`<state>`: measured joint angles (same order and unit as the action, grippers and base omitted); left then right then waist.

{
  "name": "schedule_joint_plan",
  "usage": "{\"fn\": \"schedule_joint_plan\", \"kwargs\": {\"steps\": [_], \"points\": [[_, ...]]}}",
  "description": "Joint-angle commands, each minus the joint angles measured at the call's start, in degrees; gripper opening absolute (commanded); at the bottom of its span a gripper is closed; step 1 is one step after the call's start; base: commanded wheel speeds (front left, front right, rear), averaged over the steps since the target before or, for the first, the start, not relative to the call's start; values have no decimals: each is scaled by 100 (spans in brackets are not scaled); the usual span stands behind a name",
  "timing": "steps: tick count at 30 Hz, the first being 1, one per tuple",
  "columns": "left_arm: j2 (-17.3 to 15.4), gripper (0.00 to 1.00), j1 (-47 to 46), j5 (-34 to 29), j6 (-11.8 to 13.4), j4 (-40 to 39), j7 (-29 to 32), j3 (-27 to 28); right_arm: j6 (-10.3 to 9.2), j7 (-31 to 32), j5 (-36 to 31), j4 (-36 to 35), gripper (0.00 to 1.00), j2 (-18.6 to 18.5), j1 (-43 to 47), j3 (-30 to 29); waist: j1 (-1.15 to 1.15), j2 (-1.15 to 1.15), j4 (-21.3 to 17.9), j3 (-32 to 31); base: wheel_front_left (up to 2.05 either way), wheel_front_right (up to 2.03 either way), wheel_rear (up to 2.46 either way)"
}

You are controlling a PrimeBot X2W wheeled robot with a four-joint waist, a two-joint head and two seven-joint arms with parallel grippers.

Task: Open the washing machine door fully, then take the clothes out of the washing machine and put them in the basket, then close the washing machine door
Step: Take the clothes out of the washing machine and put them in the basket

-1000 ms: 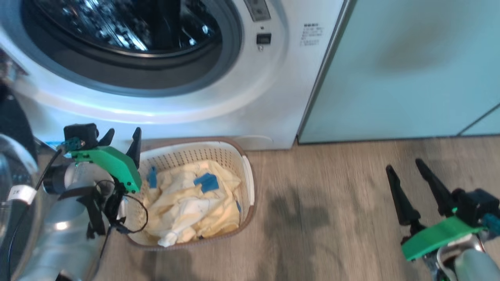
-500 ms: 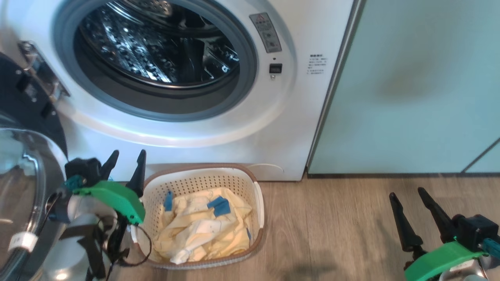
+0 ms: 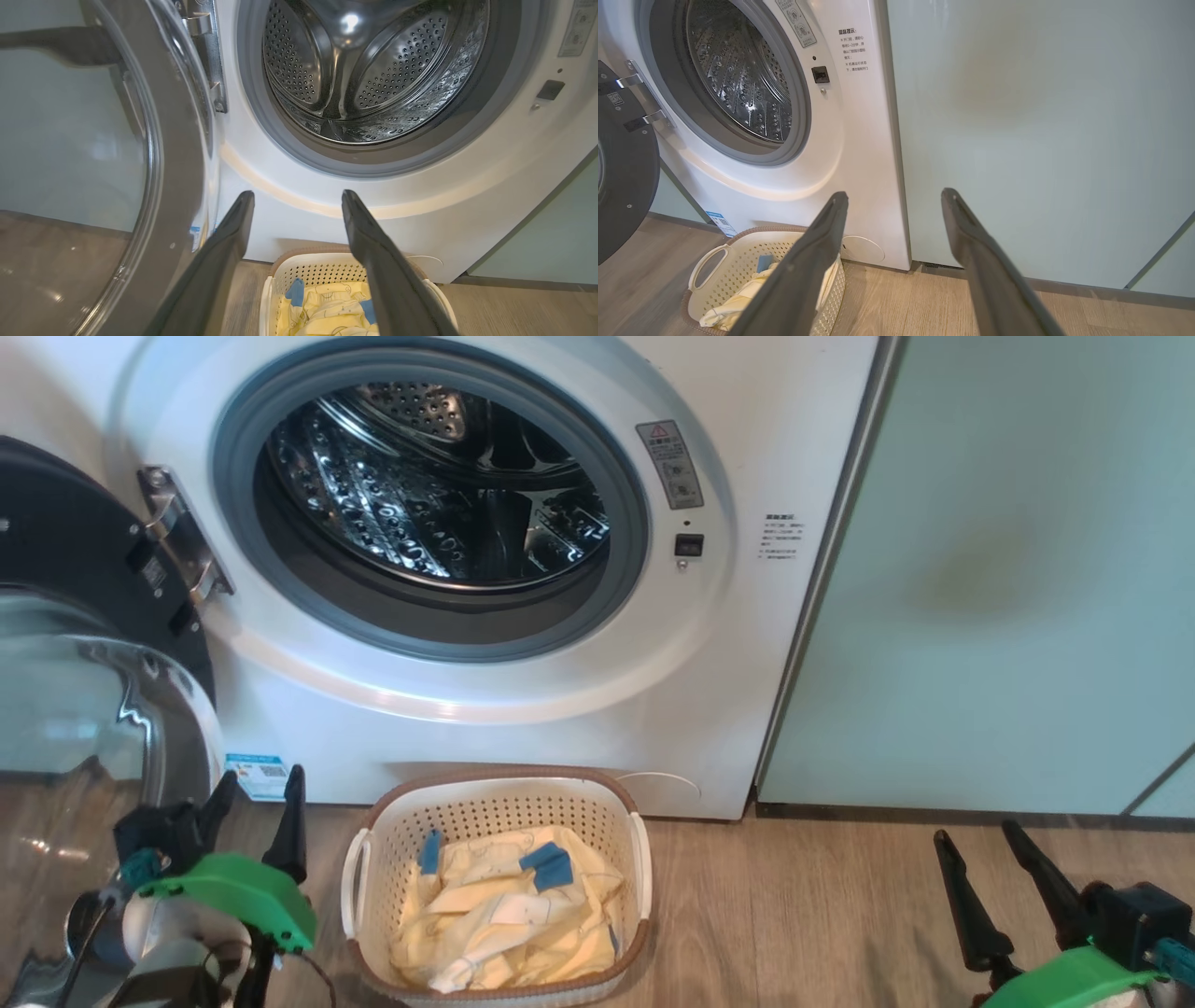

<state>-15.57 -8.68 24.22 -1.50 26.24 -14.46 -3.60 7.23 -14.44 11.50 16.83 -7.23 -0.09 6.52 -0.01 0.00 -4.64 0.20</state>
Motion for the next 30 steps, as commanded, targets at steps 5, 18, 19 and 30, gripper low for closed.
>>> {"fn": "schedule_joint_plan", "kwargs": {"steps": [5,18,19,30], "points": [[-251,100,19,43,173,-470,-3,331,25,-56,-50,-241,100,-141,-133,87,1,0,94,-32,0,0,0],[-255,100,372,113,320,-884,117,327,25,-56,-56,-272,100,-156,-126,88,1,0,188,-45,0,0,0],[-261,100,388,118,328,-902,118,331,25,-56,-54,-274,100,-154,-123,90,1,0,186,-48,0,0,0],[-321,100,448,166,388,-990,140,353,25,-56,-80,-301,100,-110,-103,21,1,0,167,-55,0,0,0]]}}
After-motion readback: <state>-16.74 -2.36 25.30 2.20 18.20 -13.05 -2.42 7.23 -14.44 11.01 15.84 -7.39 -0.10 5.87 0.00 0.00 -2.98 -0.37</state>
